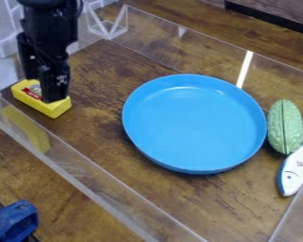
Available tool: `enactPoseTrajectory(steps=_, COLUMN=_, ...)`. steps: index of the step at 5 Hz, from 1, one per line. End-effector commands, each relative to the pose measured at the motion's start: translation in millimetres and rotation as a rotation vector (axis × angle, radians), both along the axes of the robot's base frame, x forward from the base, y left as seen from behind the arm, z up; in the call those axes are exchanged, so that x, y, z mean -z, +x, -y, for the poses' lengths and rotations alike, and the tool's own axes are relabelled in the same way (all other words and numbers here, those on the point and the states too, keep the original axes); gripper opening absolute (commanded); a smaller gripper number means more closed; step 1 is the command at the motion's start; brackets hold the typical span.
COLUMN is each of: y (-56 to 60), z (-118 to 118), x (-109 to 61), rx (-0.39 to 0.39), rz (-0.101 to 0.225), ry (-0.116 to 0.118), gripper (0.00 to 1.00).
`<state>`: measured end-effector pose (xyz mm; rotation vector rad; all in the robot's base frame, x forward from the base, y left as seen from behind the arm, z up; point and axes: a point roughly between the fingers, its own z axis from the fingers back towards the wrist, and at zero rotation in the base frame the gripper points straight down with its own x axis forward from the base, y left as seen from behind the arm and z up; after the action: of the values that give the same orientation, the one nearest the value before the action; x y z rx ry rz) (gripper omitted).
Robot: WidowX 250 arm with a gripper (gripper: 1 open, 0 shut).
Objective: Put the yellow brick in the blue tray
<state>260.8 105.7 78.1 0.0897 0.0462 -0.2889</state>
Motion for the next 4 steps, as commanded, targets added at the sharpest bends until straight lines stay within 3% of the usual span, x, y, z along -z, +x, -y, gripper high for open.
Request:
enactPoseTrajectory(steps=1, y=0.9, z=-12.1, x=3.6, rx=-0.002, rz=0.028, ry=0.023, gripper=1.0)
enactPoseTrajectory(steps=3, y=-1.0, z=-21.7, x=18.0, rx=0.009, rz=0.025, ry=0.046, gripper=1.0)
enactPoseTrajectory(steps=4, y=1.8, z=-22.8, x=26.6, rx=0.007, rz=0.029, ry=0.042, gripper=1.0)
